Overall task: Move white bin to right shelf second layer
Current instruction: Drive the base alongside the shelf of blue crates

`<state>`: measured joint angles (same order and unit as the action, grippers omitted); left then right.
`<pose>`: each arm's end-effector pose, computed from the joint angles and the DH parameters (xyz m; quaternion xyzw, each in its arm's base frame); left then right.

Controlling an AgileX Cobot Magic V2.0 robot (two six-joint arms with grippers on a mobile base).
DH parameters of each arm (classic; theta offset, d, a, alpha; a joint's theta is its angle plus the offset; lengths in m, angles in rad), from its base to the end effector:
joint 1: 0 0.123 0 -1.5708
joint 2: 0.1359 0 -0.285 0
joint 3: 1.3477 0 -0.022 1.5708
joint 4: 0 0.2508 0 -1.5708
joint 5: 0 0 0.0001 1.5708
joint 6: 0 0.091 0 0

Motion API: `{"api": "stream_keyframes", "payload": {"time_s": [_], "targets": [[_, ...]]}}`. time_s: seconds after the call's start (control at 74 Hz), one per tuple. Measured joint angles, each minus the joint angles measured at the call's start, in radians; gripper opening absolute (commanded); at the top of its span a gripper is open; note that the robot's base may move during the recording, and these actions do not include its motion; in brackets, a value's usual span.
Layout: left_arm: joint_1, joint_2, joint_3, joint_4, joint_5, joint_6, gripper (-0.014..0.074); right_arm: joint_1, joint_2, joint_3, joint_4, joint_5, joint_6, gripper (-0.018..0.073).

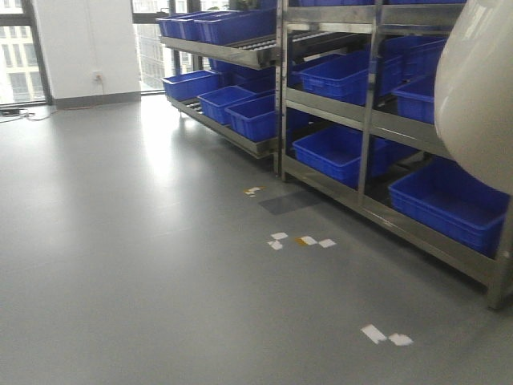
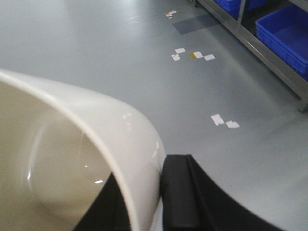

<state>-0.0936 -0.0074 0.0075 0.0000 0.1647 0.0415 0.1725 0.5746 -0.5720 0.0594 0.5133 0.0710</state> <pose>0.0558 -0.0052 0.1961 0.0495 0.7323 -0.0177 0.6789 0.1126 0.0223 0.3142 -0.0288 0.8406 0.0917 0.5331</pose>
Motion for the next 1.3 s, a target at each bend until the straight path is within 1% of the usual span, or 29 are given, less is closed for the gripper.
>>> {"api": "stream_keyframes", "payload": {"time_s": [1.297], "targets": [[0.000, 0.000, 0.000, 0.000, 0.000, 0.000, 0.0085, 0.000, 0.000, 0.000, 0.000, 0.000, 0.000, 0.0056]]}}
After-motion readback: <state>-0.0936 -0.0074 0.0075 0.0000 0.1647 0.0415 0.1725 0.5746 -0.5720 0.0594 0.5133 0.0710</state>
